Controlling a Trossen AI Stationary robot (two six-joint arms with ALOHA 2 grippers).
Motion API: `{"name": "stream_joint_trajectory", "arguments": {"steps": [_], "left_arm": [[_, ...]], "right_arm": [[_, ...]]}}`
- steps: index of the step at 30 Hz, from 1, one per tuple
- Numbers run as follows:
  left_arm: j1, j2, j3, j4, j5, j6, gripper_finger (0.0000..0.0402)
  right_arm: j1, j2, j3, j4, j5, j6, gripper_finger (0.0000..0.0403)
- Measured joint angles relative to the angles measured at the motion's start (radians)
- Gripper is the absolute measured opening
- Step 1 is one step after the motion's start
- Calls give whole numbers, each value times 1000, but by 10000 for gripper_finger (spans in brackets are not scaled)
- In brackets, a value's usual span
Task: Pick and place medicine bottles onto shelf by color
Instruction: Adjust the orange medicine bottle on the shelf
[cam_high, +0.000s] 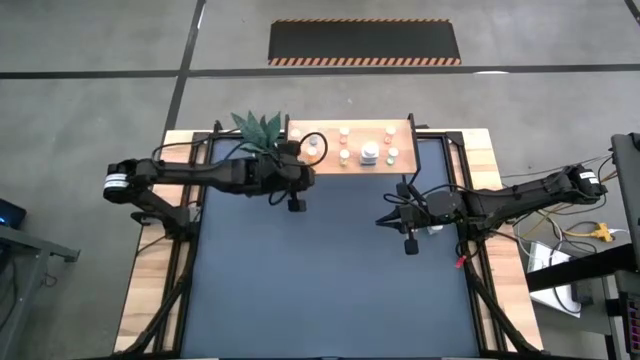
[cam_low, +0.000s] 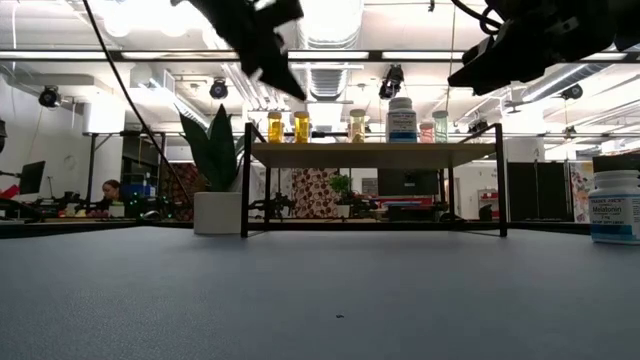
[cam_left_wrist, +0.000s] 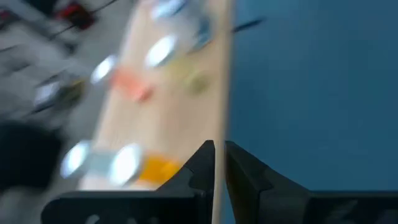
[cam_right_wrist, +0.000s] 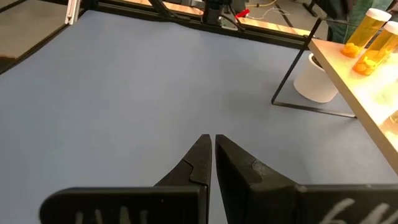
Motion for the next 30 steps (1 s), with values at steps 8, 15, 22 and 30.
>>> {"name": "stream_joint_trajectory", "arguments": {"steps": [8,15,22,30], "left_arm": [[27,17,-31,29,-160,4,18],[28,13,-23,44,-156,31,18],[-12,-67,8,67,-147,127,18],[-94,-240,-167,236,-8,128,18]], "right_arm": [[0,0,-2,0,0,7,13],[0,0,-4,-1,0,5,13],[0,0,-5,7,21,17,13],[-6,43,111,12,103,16,11]]}}
